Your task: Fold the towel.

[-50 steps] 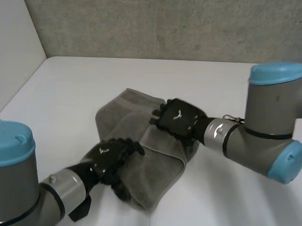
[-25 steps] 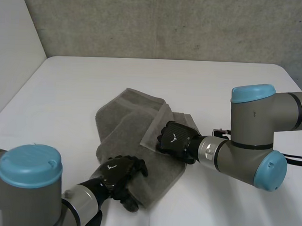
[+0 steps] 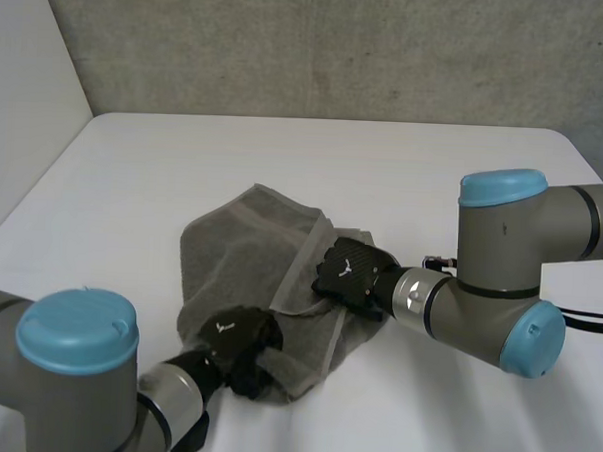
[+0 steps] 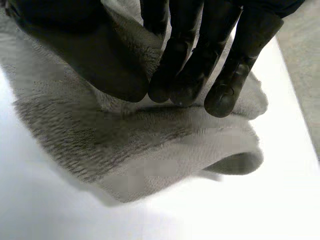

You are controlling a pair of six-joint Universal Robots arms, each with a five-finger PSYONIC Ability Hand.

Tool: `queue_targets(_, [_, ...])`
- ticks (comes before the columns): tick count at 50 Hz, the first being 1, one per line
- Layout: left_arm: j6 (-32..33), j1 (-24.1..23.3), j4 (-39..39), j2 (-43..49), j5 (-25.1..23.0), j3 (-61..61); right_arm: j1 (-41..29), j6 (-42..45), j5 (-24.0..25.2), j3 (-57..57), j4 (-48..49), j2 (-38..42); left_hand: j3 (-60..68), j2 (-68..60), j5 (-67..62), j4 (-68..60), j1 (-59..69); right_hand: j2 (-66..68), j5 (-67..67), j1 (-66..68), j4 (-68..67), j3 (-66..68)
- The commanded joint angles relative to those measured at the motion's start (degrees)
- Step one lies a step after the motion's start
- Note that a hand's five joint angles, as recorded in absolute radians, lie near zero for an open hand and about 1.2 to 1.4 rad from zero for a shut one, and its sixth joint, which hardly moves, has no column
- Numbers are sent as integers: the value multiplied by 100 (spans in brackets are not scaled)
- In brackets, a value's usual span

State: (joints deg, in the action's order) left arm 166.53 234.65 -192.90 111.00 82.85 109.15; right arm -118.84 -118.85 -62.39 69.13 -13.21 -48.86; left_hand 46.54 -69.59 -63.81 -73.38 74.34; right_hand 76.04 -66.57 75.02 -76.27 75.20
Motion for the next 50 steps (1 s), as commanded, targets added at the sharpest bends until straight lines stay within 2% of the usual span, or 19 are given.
queue_targets(1, [19,309,33,-228,-59,-896,10,-970,61,-845,72,-203,3346,-1041,-619,-662,566,396,-343,498,-373,480])
queue_targets(3, [54,755,182,-238,-137,-1866,10,-1422,43,-1288,222,-238,3346,-1041,-619,-662,566,396,-343,498,-373,480])
queue_targets(5, [107,923,339,-159,-225,-2498,54,-2524,-132,-2215,877,-300,3346,-1041,-619,-662,566,396,-343,498,-373,480])
queue_targets(8, [343,1169,970,261,-558,-4122,80,-3171,-388,-2588,1312,-388,3346,-1041,-619,-662,566,396,-343,498,-373,480])
queue_targets(9, [345,1170,974,264,-560,-4130,80,-3824,-805,-2849,1738,-545,3346,-1041,-619,-662,566,396,-343,498,-373,480])
queue_targets(10, [527,1214,1409,534,-751,-5027,89,-4404,-1340,-2965,2125,-729,3346,-1041,-619,-662,566,396,-343,498,-373,480])
queue_targets(11, [616,1267,1874,745,-918,-5914,89,-4410,-1346,-2966,2129,-731,3346,-1041,-619,-662,566,396,-343,498,-373,480])
queue_targets(12, [617,1267,1879,747,-920,-5923,89,-4871,-1824,-2940,2477,-922,3346,-1041,-619,-662,566,396,-343,498,-373,480])
queue_targets(13, [765,1319,2279,921,-1094,-6802,115,-5172,-2221,-2818,2724,-1107,3346,-1041,-619,-662,566,396,-343,498,-373,480])
queue_targets(17, [854,1478,2872,1134,-1569,-8722,168,-5245,-2550,-2334,2947,-1487,3346,-1041,-619,-662,566,396,-343,498,-373,480])
queue_targets(19, [854,1478,2846,1117,-1710,-8884,168,-5236,-2471,-1608,2999,-1845,2932,-627,-204,-248,152,396,-343,498,-373,480])
queue_targets(23, [863,1548,2828,1028,-2054,-8762,159,-5236,-2348,-822,3043,-2172,1700,605,1028,984,-1080,396,-343,498,-373,480])
queue_targets(25, [881,1723,2942,967,-2395,-8072,159,-5254,-2085,-139,3043,-2443,460,1845,2267,2223,-2320,396,-343,498,-373,480])
queue_targets(31, [1118,1865,2960,651,-2845,-6275,168,-5149,-1330,539,2938,-2489,270,2035,2457,2414,-2510,396,-343,498,-373,480])
queue_targets(35, [1731,1953,2846,458,-3187,-4654,151,-5044,-1109,637,2859,-2384,270,2035,2457,2414,-2510,396,-343,498,-373,480])
queue_targets(36, [1907,1883,2794,457,-3205,-4257,150,-4939,-1065,620,2719,-2244,253,2052,2474,2430,-2527,-1030,1083,-928,1053,-946])
queue_targets(37, [1909,1882,2793,457,-3205,-4253,150,-4938,-1064,620,2718,-2242,253,2052,2474,2431,-2527,-1045,1097,-942,1068,-960])
queue_targets(39, [2014,1856,2723,457,-3214,-3893,150,-4623,-1073,523,2290,-1971,253,2052,2474,2431,-2527,-4395,4448,-4293,4418,-4311])
queue_targets(50, [2076,1601,2213,132,-3232,-2645,98,-3988,-1100,417,1892,-1496,-470,2775,3198,3154,-3250,-5637,5689,-5534,5660,-5552])
